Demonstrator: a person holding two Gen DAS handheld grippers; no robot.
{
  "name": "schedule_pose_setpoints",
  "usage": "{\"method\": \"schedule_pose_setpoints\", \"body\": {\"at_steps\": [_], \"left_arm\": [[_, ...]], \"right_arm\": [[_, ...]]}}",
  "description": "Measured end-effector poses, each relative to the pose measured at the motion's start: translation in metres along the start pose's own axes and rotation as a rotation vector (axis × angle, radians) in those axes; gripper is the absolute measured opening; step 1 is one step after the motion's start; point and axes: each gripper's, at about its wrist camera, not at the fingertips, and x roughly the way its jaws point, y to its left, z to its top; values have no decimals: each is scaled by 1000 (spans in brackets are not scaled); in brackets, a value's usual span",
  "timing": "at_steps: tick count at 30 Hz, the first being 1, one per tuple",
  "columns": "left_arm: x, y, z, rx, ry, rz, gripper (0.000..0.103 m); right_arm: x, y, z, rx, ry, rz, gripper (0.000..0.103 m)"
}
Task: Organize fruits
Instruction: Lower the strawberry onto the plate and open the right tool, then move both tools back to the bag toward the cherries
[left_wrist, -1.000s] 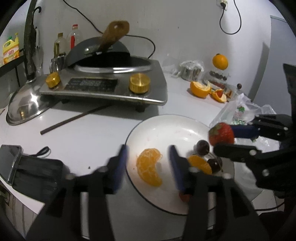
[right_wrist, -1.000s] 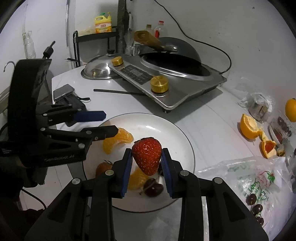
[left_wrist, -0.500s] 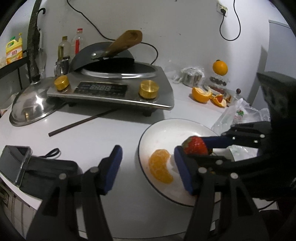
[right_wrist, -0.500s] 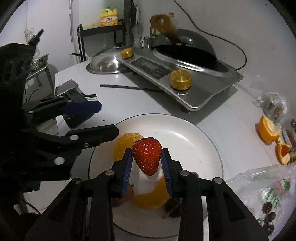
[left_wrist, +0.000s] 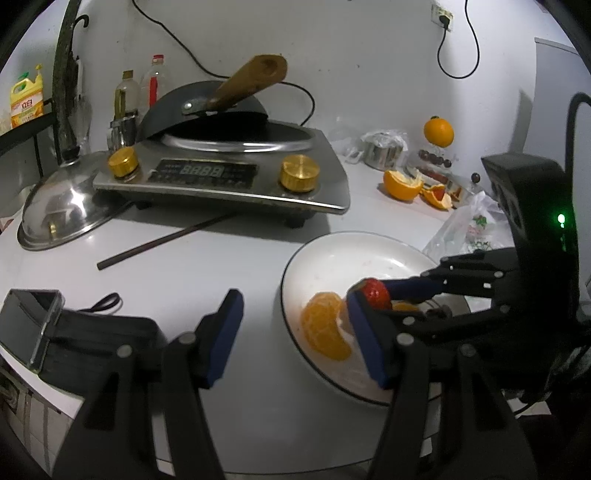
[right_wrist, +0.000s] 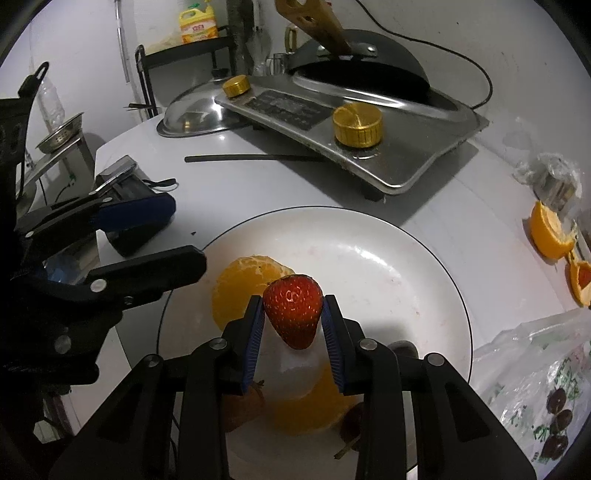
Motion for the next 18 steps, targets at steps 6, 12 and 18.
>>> {"method": "schedule_pose_setpoints", "body": {"at_steps": [6, 12, 18], "left_arm": [[0, -3, 0, 6, 8, 5, 62], [-7, -9, 3, 14, -8, 19, 62], [-15, -18, 4, 19, -19, 20, 69]], "right_arm": [[-5, -7, 0, 28, -14, 5, 49], [-19, -9, -2, 28, -39, -4, 49], [-38, -11, -6, 29, -70, -18, 49]]}}
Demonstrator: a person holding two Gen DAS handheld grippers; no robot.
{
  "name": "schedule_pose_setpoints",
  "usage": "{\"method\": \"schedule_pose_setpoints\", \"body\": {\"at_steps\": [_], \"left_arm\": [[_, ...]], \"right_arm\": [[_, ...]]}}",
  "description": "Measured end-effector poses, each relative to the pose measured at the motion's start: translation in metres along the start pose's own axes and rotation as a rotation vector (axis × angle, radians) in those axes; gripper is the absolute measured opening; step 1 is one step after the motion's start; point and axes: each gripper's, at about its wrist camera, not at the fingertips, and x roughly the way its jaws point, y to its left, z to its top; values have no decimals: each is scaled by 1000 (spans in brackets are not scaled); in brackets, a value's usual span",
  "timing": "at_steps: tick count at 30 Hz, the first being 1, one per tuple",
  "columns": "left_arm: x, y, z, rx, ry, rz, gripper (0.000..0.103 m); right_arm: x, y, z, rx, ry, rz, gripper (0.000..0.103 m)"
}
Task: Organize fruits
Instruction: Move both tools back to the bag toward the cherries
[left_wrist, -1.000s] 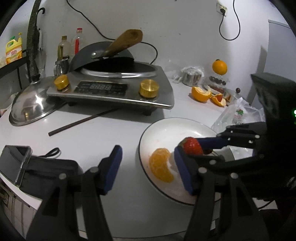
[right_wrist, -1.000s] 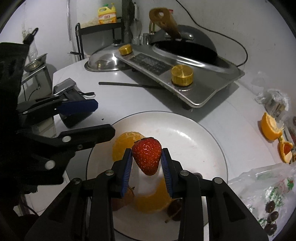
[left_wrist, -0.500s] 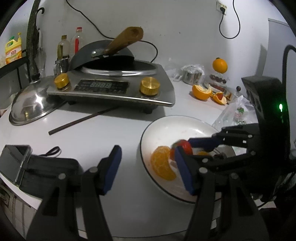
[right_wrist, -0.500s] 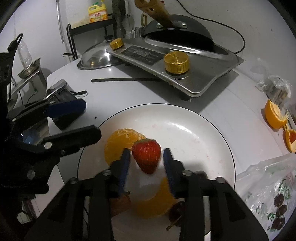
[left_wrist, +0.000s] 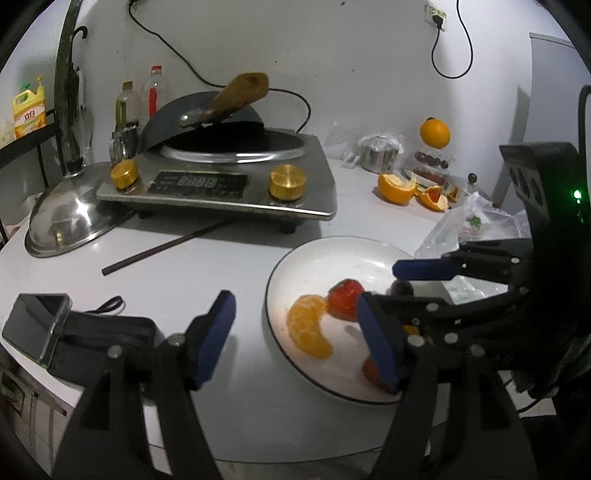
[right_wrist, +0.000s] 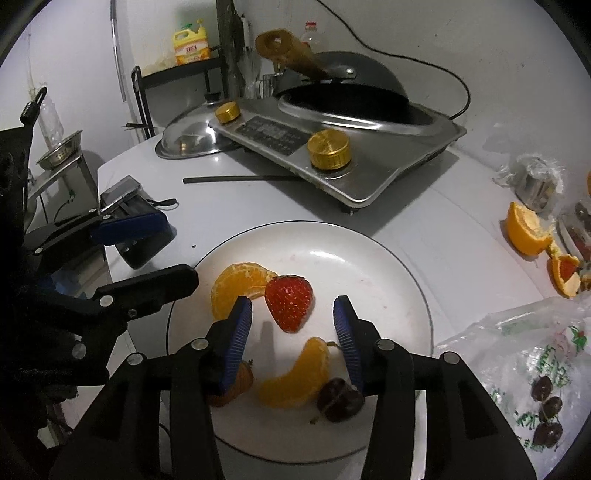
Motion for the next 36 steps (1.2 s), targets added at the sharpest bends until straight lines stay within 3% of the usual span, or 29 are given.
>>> {"method": "schedule_pose_setpoints", "body": {"at_steps": [36], "left_arm": [[-15, -123, 19, 118, -10, -67, 69]], "right_arm": [[-111, -75, -63, 116, -151, -95, 49]]}}
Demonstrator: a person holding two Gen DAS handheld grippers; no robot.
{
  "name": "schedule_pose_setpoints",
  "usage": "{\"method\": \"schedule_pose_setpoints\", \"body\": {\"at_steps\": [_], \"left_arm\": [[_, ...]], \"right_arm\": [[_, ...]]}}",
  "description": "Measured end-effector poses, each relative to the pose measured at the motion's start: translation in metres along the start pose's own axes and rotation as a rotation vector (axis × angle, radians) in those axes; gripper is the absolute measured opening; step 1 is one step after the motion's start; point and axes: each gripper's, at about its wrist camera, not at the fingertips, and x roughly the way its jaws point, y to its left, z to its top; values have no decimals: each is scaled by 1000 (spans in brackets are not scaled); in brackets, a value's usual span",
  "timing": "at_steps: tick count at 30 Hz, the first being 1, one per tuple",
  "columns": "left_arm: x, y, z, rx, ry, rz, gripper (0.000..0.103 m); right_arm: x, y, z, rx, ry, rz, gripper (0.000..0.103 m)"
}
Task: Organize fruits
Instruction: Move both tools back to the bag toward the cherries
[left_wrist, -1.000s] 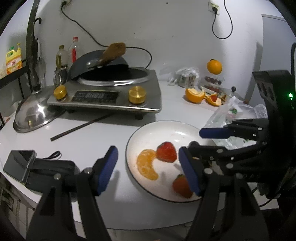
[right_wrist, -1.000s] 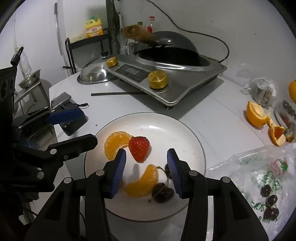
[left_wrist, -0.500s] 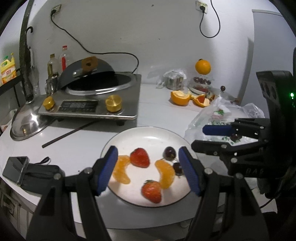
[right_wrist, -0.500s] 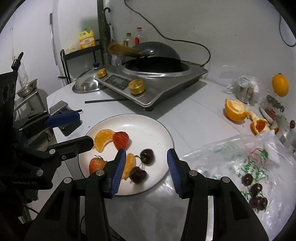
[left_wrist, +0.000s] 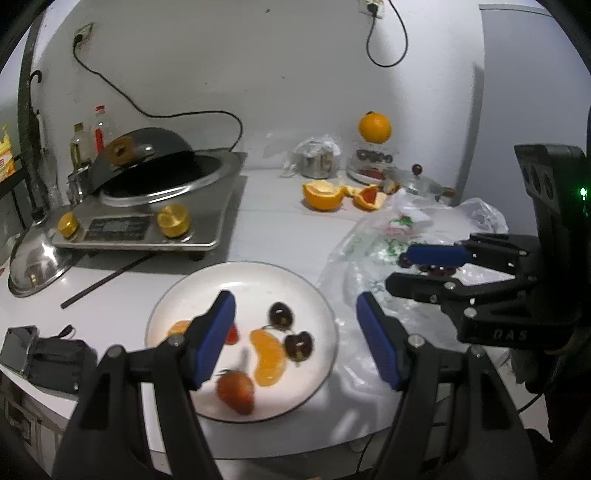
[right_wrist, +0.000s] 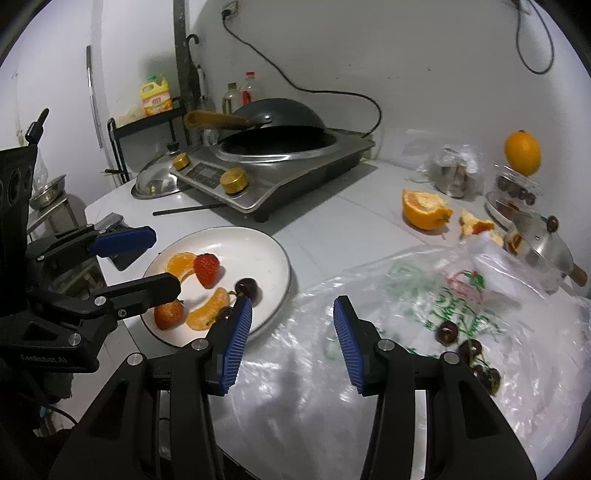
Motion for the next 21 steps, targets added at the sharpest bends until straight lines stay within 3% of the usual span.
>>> {"method": "schedule_pose_setpoints", "body": {"at_steps": [21], "left_arm": [[25, -84, 11, 64, 42, -91, 69]], "right_arm": [[-47, -73, -33, 90, -38, -75, 49]]}}
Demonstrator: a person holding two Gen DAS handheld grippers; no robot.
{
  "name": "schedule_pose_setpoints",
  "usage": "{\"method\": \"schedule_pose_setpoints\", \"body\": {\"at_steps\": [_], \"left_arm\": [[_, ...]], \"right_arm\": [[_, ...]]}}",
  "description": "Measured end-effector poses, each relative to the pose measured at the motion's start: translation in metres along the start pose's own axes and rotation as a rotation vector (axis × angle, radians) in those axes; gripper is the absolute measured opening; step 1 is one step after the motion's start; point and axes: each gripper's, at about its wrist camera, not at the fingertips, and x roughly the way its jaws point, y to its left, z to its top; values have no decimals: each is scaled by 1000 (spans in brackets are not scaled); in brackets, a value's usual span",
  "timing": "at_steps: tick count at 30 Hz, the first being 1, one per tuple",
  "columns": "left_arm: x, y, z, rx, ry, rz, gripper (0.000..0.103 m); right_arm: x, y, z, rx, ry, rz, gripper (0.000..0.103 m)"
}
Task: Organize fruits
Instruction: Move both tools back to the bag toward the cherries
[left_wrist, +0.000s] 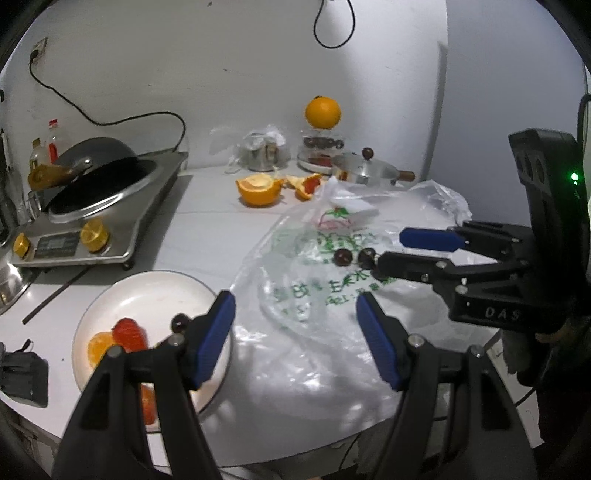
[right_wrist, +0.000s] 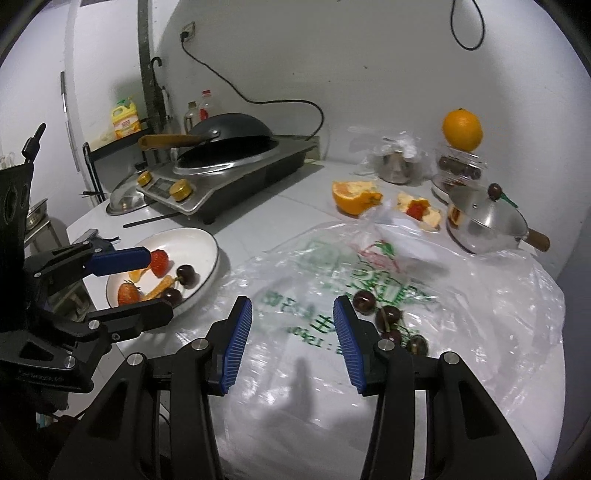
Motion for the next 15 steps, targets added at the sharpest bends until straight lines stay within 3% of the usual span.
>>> {"method": "schedule_pose_setpoints", "body": {"at_steps": [15], "left_arm": [[30, -39, 11, 4, 34, -32, 69]], "right_arm": [[-16, -50, -18, 42, 1, -36, 49]]}}
